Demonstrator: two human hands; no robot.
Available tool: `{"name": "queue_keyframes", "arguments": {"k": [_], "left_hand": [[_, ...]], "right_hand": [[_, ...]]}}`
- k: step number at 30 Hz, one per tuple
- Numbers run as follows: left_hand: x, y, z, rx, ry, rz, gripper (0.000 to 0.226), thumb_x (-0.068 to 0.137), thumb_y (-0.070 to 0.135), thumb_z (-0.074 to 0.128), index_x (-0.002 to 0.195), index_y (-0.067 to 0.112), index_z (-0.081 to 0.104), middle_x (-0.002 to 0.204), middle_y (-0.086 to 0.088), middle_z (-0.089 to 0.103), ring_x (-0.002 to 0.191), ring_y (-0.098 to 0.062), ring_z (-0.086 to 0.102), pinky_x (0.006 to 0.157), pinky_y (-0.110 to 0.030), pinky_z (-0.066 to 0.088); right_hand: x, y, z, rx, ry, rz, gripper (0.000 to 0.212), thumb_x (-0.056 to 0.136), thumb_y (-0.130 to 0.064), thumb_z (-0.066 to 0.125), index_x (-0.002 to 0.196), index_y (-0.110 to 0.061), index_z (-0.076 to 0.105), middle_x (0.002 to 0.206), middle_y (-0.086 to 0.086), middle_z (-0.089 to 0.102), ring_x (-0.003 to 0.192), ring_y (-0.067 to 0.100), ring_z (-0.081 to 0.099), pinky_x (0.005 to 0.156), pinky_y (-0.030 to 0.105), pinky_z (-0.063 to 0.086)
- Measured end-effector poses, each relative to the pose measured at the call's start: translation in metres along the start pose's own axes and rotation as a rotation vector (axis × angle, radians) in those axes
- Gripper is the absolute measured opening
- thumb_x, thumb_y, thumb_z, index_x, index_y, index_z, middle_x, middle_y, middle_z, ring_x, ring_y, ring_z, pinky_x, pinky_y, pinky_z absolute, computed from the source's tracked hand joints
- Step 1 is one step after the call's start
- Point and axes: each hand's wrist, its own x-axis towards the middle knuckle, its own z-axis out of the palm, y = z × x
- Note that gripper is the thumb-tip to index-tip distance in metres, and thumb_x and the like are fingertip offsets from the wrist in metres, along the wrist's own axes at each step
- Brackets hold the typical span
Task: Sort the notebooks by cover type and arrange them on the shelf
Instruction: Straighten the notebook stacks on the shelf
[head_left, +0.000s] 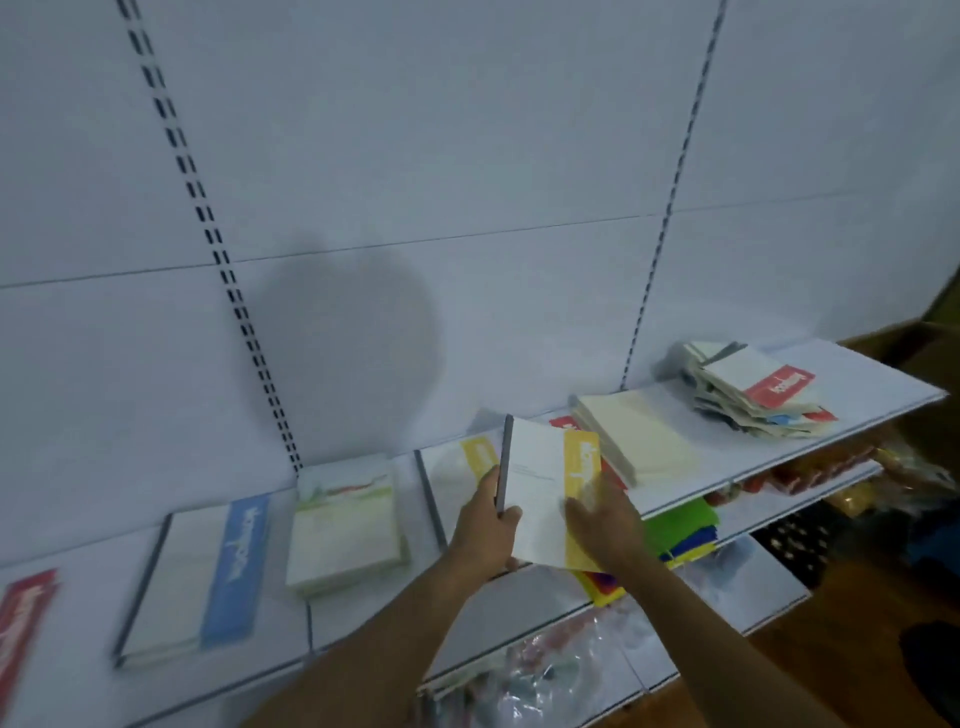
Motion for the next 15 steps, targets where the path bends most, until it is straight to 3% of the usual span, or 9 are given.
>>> {"name": "queue_keyframes", "arguments": {"k": [3,6,8,10,12,15], "left_hand": [[0.027,-0.012,-0.020,0.000,0.082,-0.027,0.056,0.096,0.012,0.048,0.143,0.034,0.029,0.127,-0.002,0.054,0.091,-0.026,0.062,0.046,-0.032,0.056],[0.050,-0.026,-0.033,0.059,0.122,-0.073,0.054,0.096,0.012,0.048,0.144,0.029,0.029,0.127,-0.007,0.053,0.085,-0.024,0.061,0.048,-0.034,0.058],[0.060,-0.037,-0.039,0.158,0.131,-0.096,0.053,0.095,0.015,0.050,0.143,0.024,0.029,0.128,-0.011,0.054,0.092,-0.028,0.061,0.065,-0.039,0.059],[0.068,-0.049,-0.043,0.283,0.132,-0.111,0.054,0.093,0.021,0.052,0.142,0.019,0.028,0.129,-0.015,0.056,0.107,-0.031,0.059,0.089,-0.039,0.052],[0.076,-0.059,-0.046,0.374,0.140,-0.146,0.056,0.093,0.024,0.053,0.142,0.014,0.028,0.129,-0.016,0.057,0.112,-0.032,0.057,0.092,-0.033,0.048],[0.083,-0.069,-0.047,0.485,0.167,-0.192,0.053,0.093,0.026,0.054,0.139,0.010,0.031,0.126,-0.016,0.057,0.112,-0.030,0.058,0.091,-0.035,0.048]], "right_hand": [[0.033,-0.011,0.029,-0.042,-0.061,-0.027,0.022,0.085,-0.017,0.063,0.101,-0.009,0.050,0.086,0.000,0.056,0.082,0.022,0.056,0.063,0.021,0.037],[0.062,-0.023,0.047,-0.123,-0.175,0.010,0.050,0.087,-0.020,0.062,0.132,-0.007,0.042,0.120,0.013,0.056,0.109,0.030,0.056,0.080,0.028,0.041],[0.075,-0.027,0.058,-0.179,-0.246,0.011,0.061,0.087,-0.018,0.062,0.140,-0.008,0.033,0.132,0.014,0.050,0.118,0.032,0.052,0.091,0.034,0.043],[0.088,-0.026,0.069,-0.219,-0.303,-0.023,0.067,0.085,-0.021,0.065,0.142,-0.010,0.032,0.134,0.012,0.051,0.118,0.030,0.053,0.098,0.040,0.045],[0.101,-0.020,0.082,-0.266,-0.342,-0.041,0.072,0.082,-0.026,0.069,0.142,-0.013,0.031,0.132,0.011,0.052,0.116,0.028,0.055,0.097,0.042,0.048],[0.108,-0.016,0.098,-0.305,-0.377,-0.043,0.074,0.083,-0.027,0.069,0.144,-0.012,0.029,0.131,0.011,0.050,0.116,0.028,0.054,0.093,0.039,0.049]]}}
